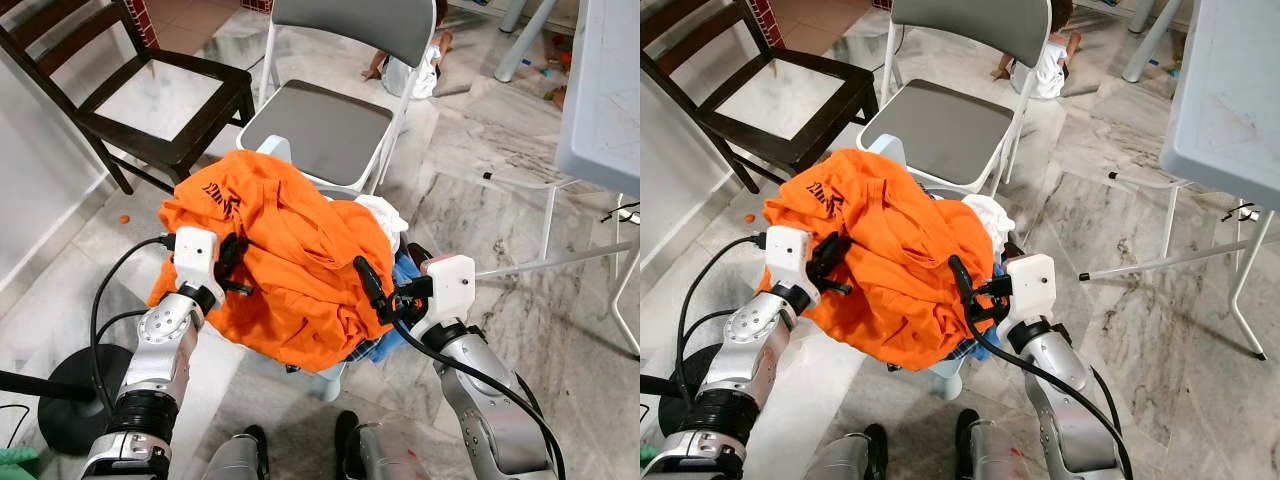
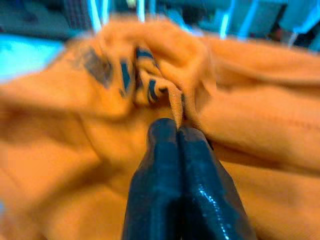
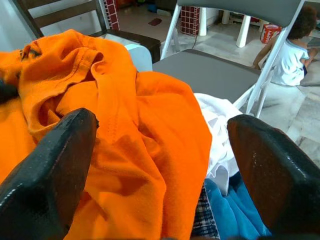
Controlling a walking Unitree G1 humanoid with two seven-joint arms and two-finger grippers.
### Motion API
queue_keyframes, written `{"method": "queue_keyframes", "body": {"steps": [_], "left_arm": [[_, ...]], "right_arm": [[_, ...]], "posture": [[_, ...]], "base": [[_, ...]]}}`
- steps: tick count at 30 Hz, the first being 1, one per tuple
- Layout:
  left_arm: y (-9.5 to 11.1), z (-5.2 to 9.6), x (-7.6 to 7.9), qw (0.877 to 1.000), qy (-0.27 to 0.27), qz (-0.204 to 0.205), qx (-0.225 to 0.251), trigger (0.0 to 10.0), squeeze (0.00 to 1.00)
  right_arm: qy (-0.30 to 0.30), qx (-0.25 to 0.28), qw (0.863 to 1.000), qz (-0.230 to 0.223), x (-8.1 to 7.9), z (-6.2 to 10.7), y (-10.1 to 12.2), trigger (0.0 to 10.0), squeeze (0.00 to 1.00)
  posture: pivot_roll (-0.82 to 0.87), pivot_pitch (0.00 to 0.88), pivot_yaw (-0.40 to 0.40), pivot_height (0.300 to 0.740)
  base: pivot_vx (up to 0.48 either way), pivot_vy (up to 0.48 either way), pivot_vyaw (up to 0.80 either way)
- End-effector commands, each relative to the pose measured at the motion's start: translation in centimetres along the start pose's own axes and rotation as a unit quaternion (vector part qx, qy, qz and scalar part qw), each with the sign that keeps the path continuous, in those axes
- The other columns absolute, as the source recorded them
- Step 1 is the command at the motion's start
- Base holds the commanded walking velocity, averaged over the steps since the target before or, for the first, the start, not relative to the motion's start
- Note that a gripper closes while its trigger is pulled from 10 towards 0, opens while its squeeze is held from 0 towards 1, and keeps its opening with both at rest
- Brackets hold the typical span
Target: Hang hanger
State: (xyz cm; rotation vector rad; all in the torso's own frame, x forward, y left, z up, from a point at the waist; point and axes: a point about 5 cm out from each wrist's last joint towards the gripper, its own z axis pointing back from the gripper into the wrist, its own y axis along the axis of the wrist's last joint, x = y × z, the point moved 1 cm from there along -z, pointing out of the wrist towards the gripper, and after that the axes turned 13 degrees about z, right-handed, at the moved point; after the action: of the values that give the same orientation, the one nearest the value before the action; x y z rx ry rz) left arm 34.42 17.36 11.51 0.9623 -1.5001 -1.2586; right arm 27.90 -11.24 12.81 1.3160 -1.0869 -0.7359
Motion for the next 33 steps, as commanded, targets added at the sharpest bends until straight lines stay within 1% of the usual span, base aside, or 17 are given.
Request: {"method": "queue_keyframes", "body": {"steps": [1, 3, 4, 5, 9, 11, 12, 13, 18, 20, 22, 23, 26, 27, 31, 32, 33], "left_arm": [[2.6, -0.3, -0.6, 0.998, 0.016, -0.025, 0.060, 10.0, 1.00], [3.4, -0.5, -0.4, 0.997, 0.006, -0.022, 0.073, 10.0, 1.00], [4.1, -0.7, -0.2, 0.996, -0.002, -0.042, 0.085, 10.0, 1.00], [4.4, -0.8, 0.0, 0.995, -0.004, -0.050, 0.091, 10.0, 1.00], [5.7, -1.0, 0.5, 0.991, -0.016, -0.062, 0.117, 10.0, 1.00], [5.8, -1.0, 0.8, 0.990, -0.023, -0.068, 0.122, 10.0, 1.00], [5.4, -1.1, 1.0, 0.991, -0.028, -0.072, 0.108, 10.0, 1.00], [5.0, -1.2, 1.0, 0.993, -0.027, -0.064, 0.098, 10.0, 1.00], [2.8, -2.4, 0.9, 0.999, -0.013, -0.010, 0.043, 10.0, 1.00], [2.5, -2.8, 1.3, 0.999, -0.014, -0.012, 0.036, 10.0, 1.00], [2.4, -3.5, 1.3, 0.999, -0.003, -0.033, 0.028, 10.0, 1.00], [2.4, -3.5, 1.3, 0.999, -0.003, -0.033, 0.028, 10.0, 1.00], [2.5, -3.7, 0.6, 0.999, 0.011, -0.042, 0.021, 10.0, 1.00], [2.5, -3.8, 0.0, 0.998, 0.024, -0.051, 0.011, 10.0, 1.00], [2.2, -3.9, -0.8, 0.997, 0.041, -0.057, -0.007, 10.0, 1.00], [1.9, -3.9, -1.3, 0.997, 0.050, -0.053, -0.024, 10.0, 0.00], [1.5, -3.9, -1.6, 0.996, 0.057, -0.053, -0.042, 10.0, 0.00]], "right_arm": [[0.004, -0.008, 1.000, -0.002, -0.2, 0.2, -0.5, 10.0, 0.00], [0.004, -0.009, 1.000, -0.002, -0.2, 0.3, -0.5, 10.0, 0.00], [0.005, -0.009, 1.000, -0.002, -0.2, 0.3, -0.6, 10.0, 0.00], [0.005, -0.009, 1.000, -0.002, -0.2, 0.3, -0.6, 10.0, 0.00], [0.004, -0.008, 1.000, -0.001, -0.2, 0.4, -0.5, 10.0, 0.00], [0.003, -0.008, 1.000, -0.001, -0.2, 0.4, -0.6, 10.0, 0.00], [0.003, -0.009, 1.000, -0.001, -0.2, 0.4, -0.6, 10.0, 0.00], [0.002, -0.009, 1.000, -0.002, -0.2, 0.5, -0.6, 10.0, 0.00], [0.004, -0.010, 1.000, -0.003, -0.4, 0.5, -0.6, 10.0, 0.00], [0.005, -0.009, 1.000, -0.002, -0.5, 0.5, -0.6, 10.0, 0.00], [0.003, -0.010, 1.000, 0.001, -0.4, 0.8, -0.5, 10.0, 0.00], [0.003, -0.010, 1.000, 0.001, -0.4, 0.8, -0.5, 10.0, 0.00], [0.000, -0.013, 1.000, 0.004, -0.3, 1.1, -0.6, 10.0, 0.00], [-0.003, -0.015, 1.000, 0.005, -0.2, 1.2, -0.7, 10.0, 0.00], [-0.004, -0.015, 1.000, 0.005, -0.3, 1.3, -0.6, 10.0, 0.00], [-0.004, -0.014, 1.000, 0.005, -0.4, 1.3, -0.6, 10.0, 0.00], [-0.003, -0.014, 1.000, 0.006, -0.4, 1.3, -0.6, 10.0, 0.00]], "posture": [[0.03, 0.271, -0.031, 0.740], [0.03, 0.271, -0.031, 0.740], [0.03, 0.271, -0.031, 0.740], [0.03, 0.271, -0.031, 0.740], [0.02, 0.277, -0.028, 0.740], [0.02, 0.278, -0.027, 0.740], [0.02, 0.281, -0.026, 0.740], [0.02, 0.281, -0.026, 0.740], [0.01, 0.290, -0.027, 0.740], [0.01, 0.292, -0.026, 0.740], [-0.01, 0.294, -0.023, 0.740], [-0.01, 0.294, -0.023, 0.740], [-0.02, 0.293, -0.020, 0.740], [-0.02, 0.293, -0.019, 0.740], [-0.03, 0.293, -0.018, 0.740], [-0.03, 0.293, -0.016, 0.740], [-0.03, 0.293, -0.016, 0.740]], "base": [[0.000, 0.000, 0.00], [0.000, 0.000, 0.00], [0.000, 0.000, 0.00], [0.000, 0.000, 0.00], [0.000, 0.000, 0.00], [0.000, 0.000, 0.00], [0.000, 0.000, 0.00], [0.000, 0.000, 0.00], [0.000, 0.000, 0.00], [0.000, 0.000, 0.00], [0.000, 0.000, 0.00], [0.000, 0.000, 0.00], [0.000, 0.000, 0.00], [0.000, 0.000, 0.00], [0.000, 0.000, 0.00], [0.000, 0.000, 0.00], [0.000, 0.000, 0.00]]}}
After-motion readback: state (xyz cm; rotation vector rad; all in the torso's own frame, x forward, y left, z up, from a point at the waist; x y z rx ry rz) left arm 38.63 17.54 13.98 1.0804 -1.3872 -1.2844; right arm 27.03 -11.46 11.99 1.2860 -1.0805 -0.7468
